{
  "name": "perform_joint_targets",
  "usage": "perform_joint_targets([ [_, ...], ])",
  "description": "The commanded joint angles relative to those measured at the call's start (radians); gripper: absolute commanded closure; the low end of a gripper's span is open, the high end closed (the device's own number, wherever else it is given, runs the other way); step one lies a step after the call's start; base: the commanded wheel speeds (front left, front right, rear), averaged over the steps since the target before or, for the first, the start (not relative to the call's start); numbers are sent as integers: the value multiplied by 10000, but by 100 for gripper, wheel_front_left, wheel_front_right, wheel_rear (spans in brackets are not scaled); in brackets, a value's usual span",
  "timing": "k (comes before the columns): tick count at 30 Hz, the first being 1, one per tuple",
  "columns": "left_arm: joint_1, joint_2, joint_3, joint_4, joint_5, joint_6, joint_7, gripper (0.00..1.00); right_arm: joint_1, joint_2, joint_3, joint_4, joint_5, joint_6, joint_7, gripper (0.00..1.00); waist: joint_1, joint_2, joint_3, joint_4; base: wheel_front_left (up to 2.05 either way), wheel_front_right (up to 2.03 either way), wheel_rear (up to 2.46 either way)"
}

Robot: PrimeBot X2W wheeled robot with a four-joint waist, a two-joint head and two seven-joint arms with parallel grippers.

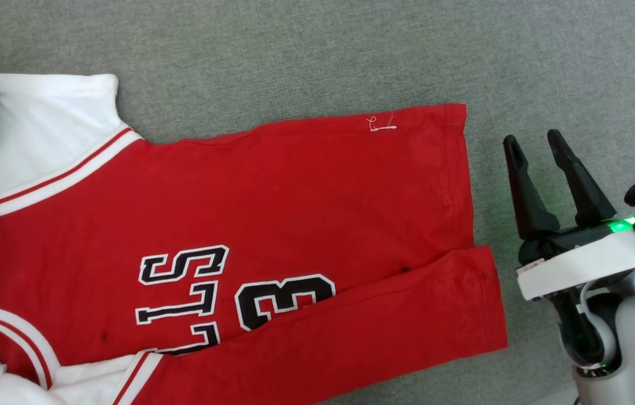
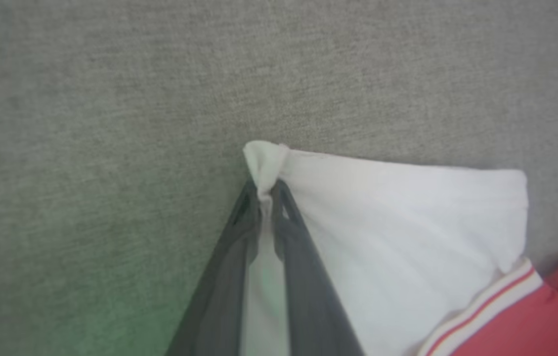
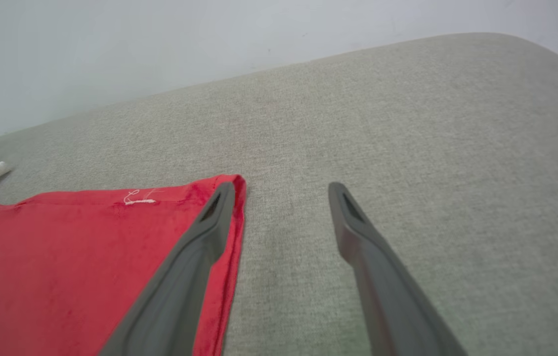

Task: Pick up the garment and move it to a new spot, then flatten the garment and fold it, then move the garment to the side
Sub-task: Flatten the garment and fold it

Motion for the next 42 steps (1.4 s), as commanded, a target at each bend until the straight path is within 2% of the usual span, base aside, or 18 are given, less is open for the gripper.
perform_joint_targets([
  [1,683,-656,-597,278,122,-87,-79,100,-147,-199,-65,29,264,-3,260,0,0,0,-95,140,0,0,0],
  [4,315,-701,-554,229,345,-164,-415,100,-324,-482,-16,21,628,-3,877,0,0,0,-231,350,0,0,0],
  [8,-122,-700,-457,75,541,-244,-739,100,-907,-1063,160,199,1233,-3,2539,0,0,0,-460,655,0,0,0],
  [9,-122,-700,-457,75,541,-244,-739,100,-907,-1063,160,199,1233,-3,2539,0,0,0,-460,655,0,0,0],
  [15,-585,-1062,-492,-470,732,-513,-1318,100,-2161,-1867,288,844,1910,-2,6022,0,0,0,-633,1396,0,0,0],
  [21,-875,-1600,-593,-905,839,-876,-1997,100,-2974,-2077,147,1245,1762,-2,8186,0,0,0,-429,2125,0,0,0],
  [27,-807,-1857,-586,-759,776,-1104,-2439,100,-3220,-1978,-19,2207,1359,-11,9781,0,0,0,-246,2484,0,0,0],
  [28,-767,-1879,-582,-694,767,-1134,-2497,100,-3245,-1947,-2,2287,1303,-11,9958,52,0,0,-236,2529,0,0,0],
  [30,-708,-1967,-612,-573,739,-1231,-2608,100,-3238,-1786,-26,2386,1341,-8,10283,100,0,0,-264,2613,0,0,0],
  [36,-449,-2048,-591,-280,743,-1439,-3038,100,-3223,-1844,-305,1936,1157,-3,10553,100,0,0,-664,2769,0,0,0],
  [42,333,-2011,-347,-439,767,-1530,-4011,100,-3050,-2222,-613,1000,965,-3,9390,100,0,0,-1481,2909,0,0,0],
])
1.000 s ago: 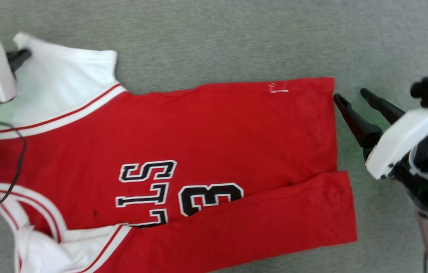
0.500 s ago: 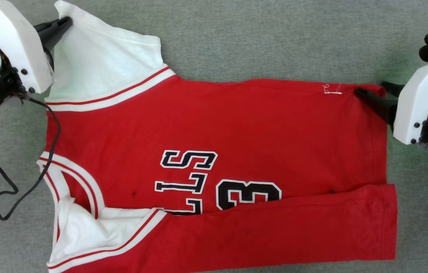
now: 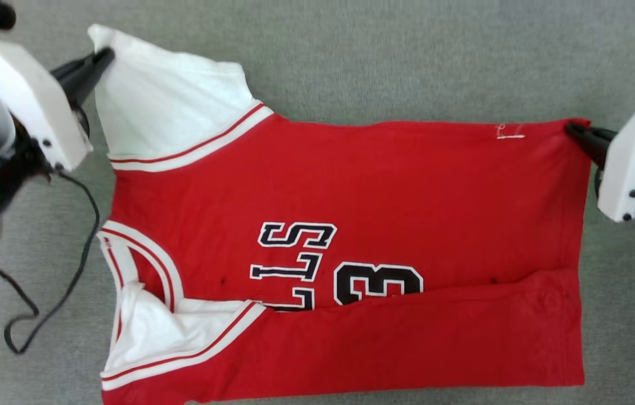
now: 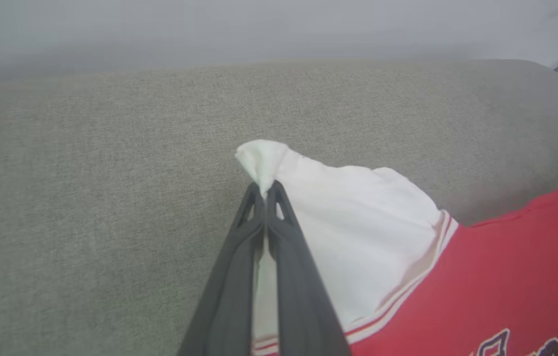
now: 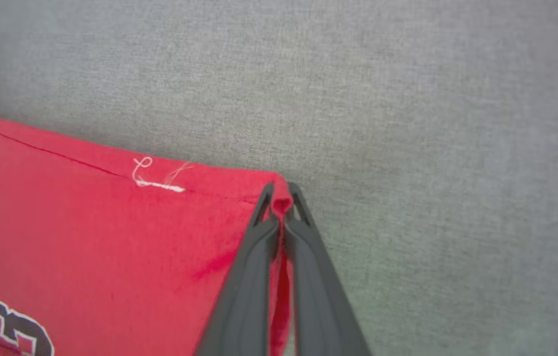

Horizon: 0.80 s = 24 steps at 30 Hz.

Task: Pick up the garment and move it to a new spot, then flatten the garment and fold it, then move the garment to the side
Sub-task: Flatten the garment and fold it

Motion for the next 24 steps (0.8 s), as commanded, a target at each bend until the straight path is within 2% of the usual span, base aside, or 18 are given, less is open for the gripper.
perform_joint_targets([
  [1,469,14,157,-147,-70,12,-339,100,404,-52,-134,-196,53,-3,-291,100,0,0,-509,102,0,0,0],
  [10,4039,31,981,-1084,-791,464,-2072,100,2628,258,-539,-734,293,-3,-1145,100,0,0,-2036,123,0,0,0],
  [17,6888,-585,1127,-1405,-1567,814,-2887,100,4387,499,-855,-338,676,-6,-1858,100,0,0,-2706,224,0,0,0],
  [22,7971,-909,955,-1154,-1806,880,-3044,100,5383,720,-1060,-155,695,-5,-2270,100,0,0,-2975,230,0,0,0],
  [23,8088,-1031,910,-1112,-1893,867,-3060,100,5523,785,-1068,-135,690,-5,-2345,73,0,0,-3009,224,0,0,0],
  [24,8212,-1085,839,-1042,-1907,857,-3017,95,5656,846,-1054,-63,681,-5,-2407,0,0,0,-3053,203,0,0,0],
])
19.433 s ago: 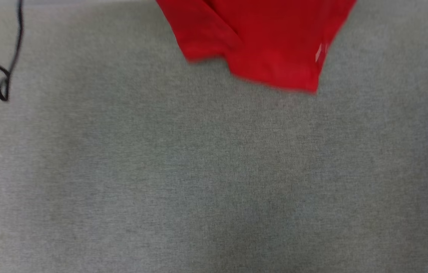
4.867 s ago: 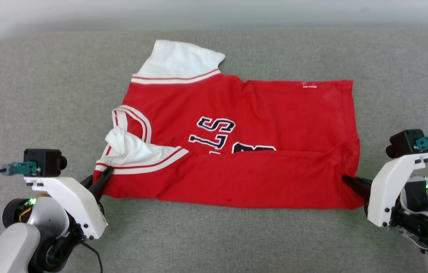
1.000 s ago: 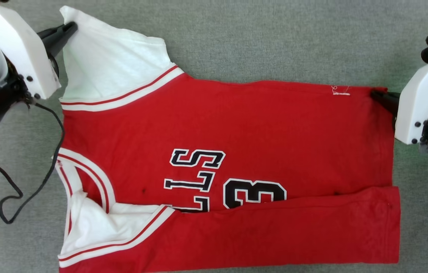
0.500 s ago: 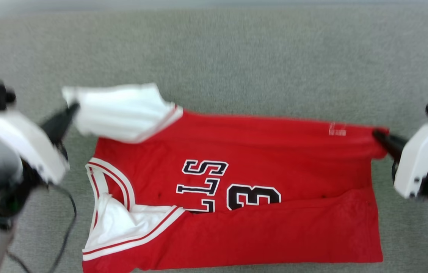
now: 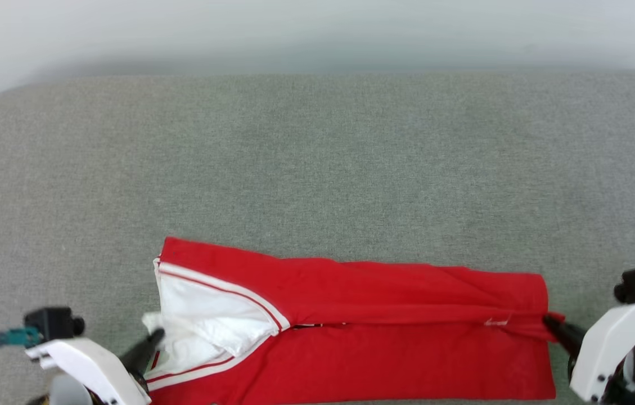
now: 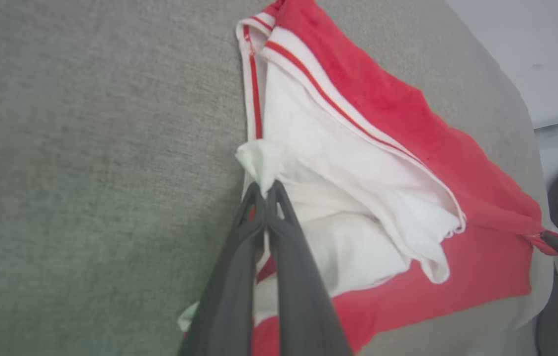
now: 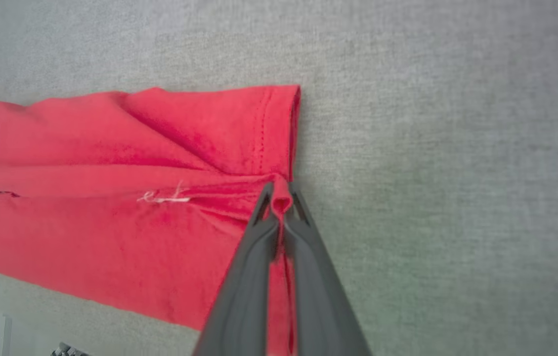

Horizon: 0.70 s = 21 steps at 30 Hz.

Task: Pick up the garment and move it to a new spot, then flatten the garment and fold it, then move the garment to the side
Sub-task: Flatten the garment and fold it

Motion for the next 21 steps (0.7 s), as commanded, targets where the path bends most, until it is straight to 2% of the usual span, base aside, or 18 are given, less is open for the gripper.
perform_joint_targets([
  [1,105,-19,-51,86,103,68,-30,54,191,-11,38,65,-19,-7,-120,0,2,0,-59,-31,0,0,0],
  [2,154,-61,-103,138,148,35,-103,0,244,36,75,109,-20,-7,-274,0,2,0,-94,-52,0,0,0],
  [6,262,-215,-250,326,572,49,-593,0,558,57,297,84,-79,-5,-916,0,2,0,-353,-106,0,0,0],
  [13,-21,-429,0,-12,2046,959,-2580,0,933,-63,205,-1064,-175,-4,-1637,0,2,0,-854,-255,0,0,0],
  [16,-160,-520,8,-330,2634,1191,-3309,0,816,-149,-41,-1513,-195,-4,-1424,0,2,0,-1006,-345,0,0,0],
  [21,-442,-753,-95,-749,3564,1393,-4489,0,536,-282,-682,-1670,-201,-5,-322,0,2,0,-1209,-334,0,0,0],
])
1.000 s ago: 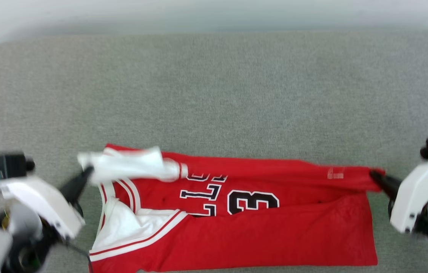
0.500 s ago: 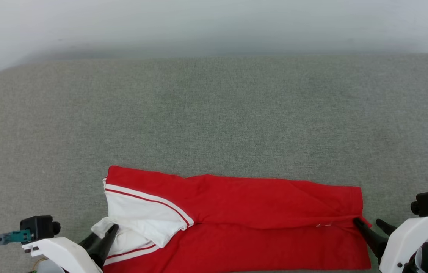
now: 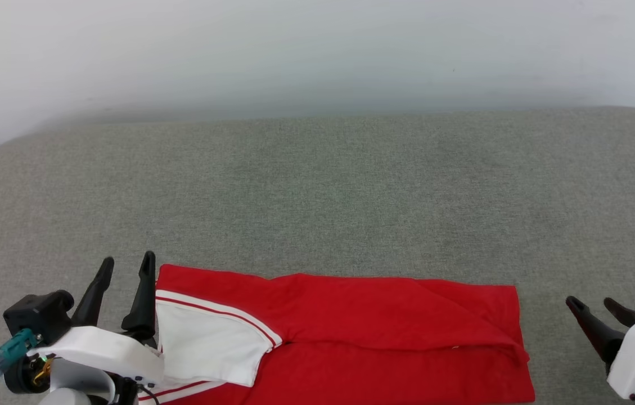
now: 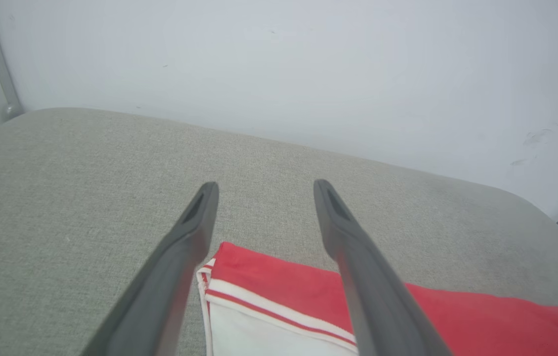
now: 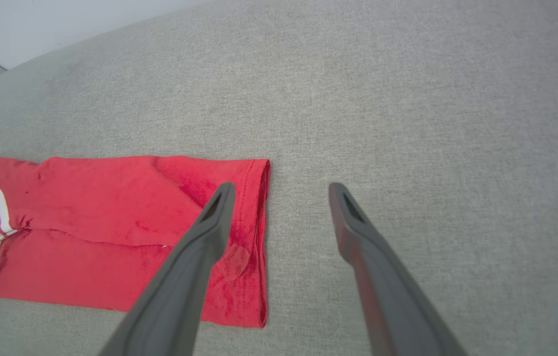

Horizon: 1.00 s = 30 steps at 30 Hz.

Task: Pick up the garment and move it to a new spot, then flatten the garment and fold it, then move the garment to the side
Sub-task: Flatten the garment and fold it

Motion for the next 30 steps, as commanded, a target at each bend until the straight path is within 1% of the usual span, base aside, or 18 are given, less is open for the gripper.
perform_joint_targets([
  [1,-124,-70,-27,-75,217,56,-202,0,-179,-76,-114,46,25,0,289,0,1,0,-56,43,0,0,0],
  [6,-369,-372,-179,-448,1282,215,-642,0,-337,-218,-455,352,-140,0,1656,0,1,0,-5,359,0,0,0],
  [7,-415,-372,-227,-505,1570,300,-687,0,-357,-162,-464,452,-167,0,1852,0,1,0,43,450,0,0,0],
  [9,-468,-543,-288,-670,1887,376,-711,0,-424,26,-467,642,-152,0,2145,0,1,0,162,644,0,0,0],
  [13,-570,-802,-244,-968,2221,324,-757,0,-605,295,-527,1134,-123,0,2360,0,1,0,479,1017,0,0,0],
  [14,-570,-802,-244,-968,2221,324,-757,0,-605,295,-527,1134,-123,0,2360,0,1,0,479,1017,0,0,0],
  [18,-634,-1047,-145,-1148,2411,227,-774,0,-843,420,-497,1783,17,0,2337,0,1,0,802,1303,0,0,0],
  [21,-667,-1217,-39,-1191,2500,106,-779,0,-963,506,-352,2336,194,0,2421,0,1,0,974,1416,0,0,0],
  [24,-656,-1350,73,-1144,2598,2,-781,0,-883,706,-187,2945,354,-1,2726,0,1,0,1063,1454,0,0,0],
  [25,-625,-1381,94,-1100,2605,-30,-779,0,-849,801,-95,3094,403,-1,2810,12,1,0,1079,1453,0,0,0],
  [26,-621,-1428,142,-1107,2623,-77,-780,0,-847,899,-42,3211,491,0,2826,60,1,0,1099,1448,0,0,0],
  [27,-645,-1446,184,-1122,2719,-95,-780,0,-874,957,27,3302,551,0,2833,84,1,0,1105,1434,0,0,0],
  [28,-635,-1459,192,-1078,2760,-127,-780,0,-882,971,84,3347,587,0,2800,100,1,0,1098,1411,0,0,0],
  [30,-652,-1505,220,-1025,2846,-187,-781,0,-1007,911,183,3352,689,0,2700,100,1,0,1045,1338,0,0,0],
])
